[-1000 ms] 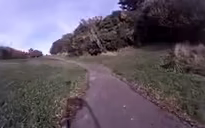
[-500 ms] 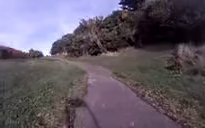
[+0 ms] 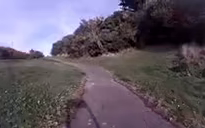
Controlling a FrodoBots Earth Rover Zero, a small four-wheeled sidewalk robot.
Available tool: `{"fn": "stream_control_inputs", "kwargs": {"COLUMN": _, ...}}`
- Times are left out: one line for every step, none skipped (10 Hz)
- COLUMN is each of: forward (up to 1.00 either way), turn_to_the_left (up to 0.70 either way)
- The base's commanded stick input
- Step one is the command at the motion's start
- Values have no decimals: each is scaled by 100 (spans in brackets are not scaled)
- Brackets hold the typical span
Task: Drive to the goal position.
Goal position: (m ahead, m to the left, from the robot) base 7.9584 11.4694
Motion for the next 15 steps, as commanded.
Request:
{"fn": "stream_control_inputs", "kwargs": {"forward": 85, "turn_to_the_left": 0}}
{"fn": "stream_control_inputs", "kwargs": {"forward": 85, "turn_to_the_left": 0}}
{"fn": "stream_control_inputs", "kwargs": {"forward": 85, "turn_to_the_left": 0}}
{"fn": "stream_control_inputs", "kwargs": {"forward": 85, "turn_to_the_left": 0}}
{"fn": "stream_control_inputs", "kwargs": {"forward": 85, "turn_to_the_left": 0}}
{"fn": "stream_control_inputs", "kwargs": {"forward": 85, "turn_to_the_left": 0}}
{"fn": "stream_control_inputs", "kwargs": {"forward": 85, "turn_to_the_left": 0}}
{"fn": "stream_control_inputs", "kwargs": {"forward": 85, "turn_to_the_left": 0}}
{"fn": "stream_control_inputs", "kwargs": {"forward": 85, "turn_to_the_left": 0}}
{"fn": "stream_control_inputs", "kwargs": {"forward": 85, "turn_to_the_left": 0}}
{"fn": "stream_control_inputs", "kwargs": {"forward": 85, "turn_to_the_left": 0}}
{"fn": "stream_control_inputs", "kwargs": {"forward": 85, "turn_to_the_left": 0}}
{"fn": "stream_control_inputs", "kwargs": {"forward": 85, "turn_to_the_left": 0}}
{"fn": "stream_control_inputs", "kwargs": {"forward": 85, "turn_to_the_left": 0}}
{"fn": "stream_control_inputs", "kwargs": {"forward": 85, "turn_to_the_left": 0}}
